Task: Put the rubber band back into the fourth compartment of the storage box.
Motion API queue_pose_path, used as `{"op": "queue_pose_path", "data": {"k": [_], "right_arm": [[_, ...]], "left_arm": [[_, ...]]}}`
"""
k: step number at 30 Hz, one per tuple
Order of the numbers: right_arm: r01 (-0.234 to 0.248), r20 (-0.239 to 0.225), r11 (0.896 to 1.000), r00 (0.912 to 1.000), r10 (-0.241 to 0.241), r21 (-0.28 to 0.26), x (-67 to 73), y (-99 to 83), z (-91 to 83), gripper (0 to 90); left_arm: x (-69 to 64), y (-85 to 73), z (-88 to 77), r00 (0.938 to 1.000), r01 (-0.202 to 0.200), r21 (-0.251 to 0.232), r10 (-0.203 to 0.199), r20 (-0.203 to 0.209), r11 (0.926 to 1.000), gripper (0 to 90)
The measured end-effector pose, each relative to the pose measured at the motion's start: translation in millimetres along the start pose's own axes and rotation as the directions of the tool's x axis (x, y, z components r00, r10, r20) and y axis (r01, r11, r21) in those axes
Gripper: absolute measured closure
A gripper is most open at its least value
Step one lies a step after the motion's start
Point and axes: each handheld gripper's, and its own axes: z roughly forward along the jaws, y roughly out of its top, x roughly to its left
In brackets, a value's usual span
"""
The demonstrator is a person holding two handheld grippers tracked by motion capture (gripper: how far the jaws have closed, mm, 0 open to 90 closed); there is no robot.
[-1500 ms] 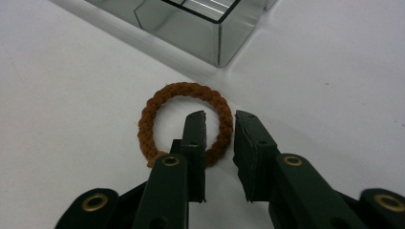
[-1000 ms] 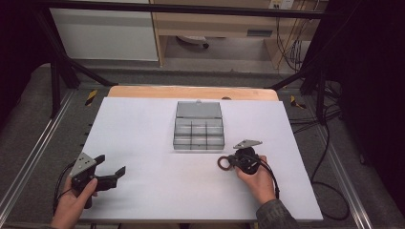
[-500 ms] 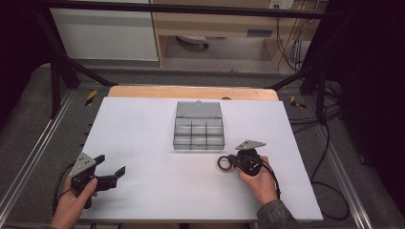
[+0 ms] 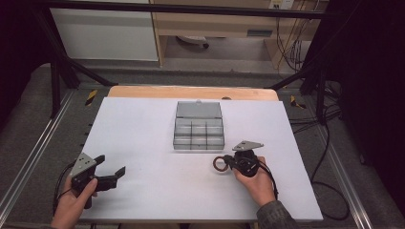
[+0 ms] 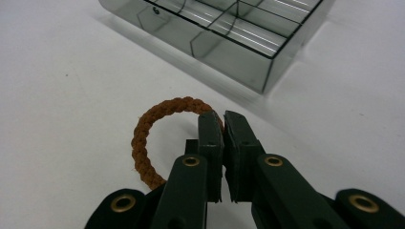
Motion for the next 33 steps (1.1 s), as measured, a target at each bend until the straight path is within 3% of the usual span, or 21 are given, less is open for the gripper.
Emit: {"op": "queue_pose_path", "data": {"k": [4,15,33], "right_arm": [[0.013,-0.003,1.000,0.9999,-0.013,0.007,5.7,1.1,2.8,86.2],[0.057,-0.071,0.998,0.9958,-0.058,-0.011,31.0,19.7,10.9,86.2],[0.079,-0.072,0.995,0.9939,-0.084,-0.058,33.6,48.3,7.8,86.2]], "left_arm": [[0.1,0.1,-0.3,1.0000,0.000,0.001,0.000,0.000,1.0000,6.6],[-0.1,-0.4,-0.3,1.0000,0.001,0.000,-0.001,-0.003,1.0000,6.6],[-0.1,-0.7,-0.2,1.0000,-0.004,0.006,0.004,-0.006,1.0000,6.6]]}}
